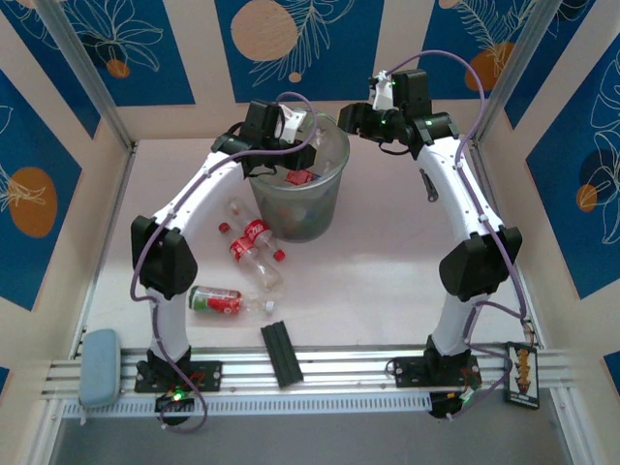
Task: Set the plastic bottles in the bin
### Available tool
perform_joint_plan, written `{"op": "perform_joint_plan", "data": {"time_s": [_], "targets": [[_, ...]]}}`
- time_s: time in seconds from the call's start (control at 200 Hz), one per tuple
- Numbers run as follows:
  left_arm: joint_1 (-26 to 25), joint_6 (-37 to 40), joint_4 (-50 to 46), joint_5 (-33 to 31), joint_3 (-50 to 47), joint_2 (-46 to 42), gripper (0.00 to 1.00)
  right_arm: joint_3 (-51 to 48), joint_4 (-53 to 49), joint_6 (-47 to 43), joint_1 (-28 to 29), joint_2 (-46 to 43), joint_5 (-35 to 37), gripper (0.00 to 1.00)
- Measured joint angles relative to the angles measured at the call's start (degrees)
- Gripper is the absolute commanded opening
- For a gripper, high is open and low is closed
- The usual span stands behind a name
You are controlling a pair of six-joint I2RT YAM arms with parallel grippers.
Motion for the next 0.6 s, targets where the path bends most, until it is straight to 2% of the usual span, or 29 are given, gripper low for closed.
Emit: {"op": "perform_joint_plan", "data": {"time_s": [0.095, 0.16, 0.305, 0.6], "targets": [[0.04, -0.44, 1.07, 0.02, -0.61, -0.07, 0.33, 0.00, -0.02, -0.02, 0.00, 0.00, 0.00, 0.53], [0.11, -0.98, 1.42, 0.04, -0.61, -0.17, 0.44, 0.00, -0.09, -0.15, 0.00, 0.00, 0.00, 0.53], [0.20, -0.87, -0.15, 0.00, 1.09, -0.20, 0.58, 0.00, -0.33, -0.42, 0.00, 0.00, 0.00, 0.53], [0.28, -1.73, -2.49, -0.92, 6.10, -2.64, 0.70, 0.00, -0.44, -0.44, 0.00, 0.00, 0.00, 0.54]]}}
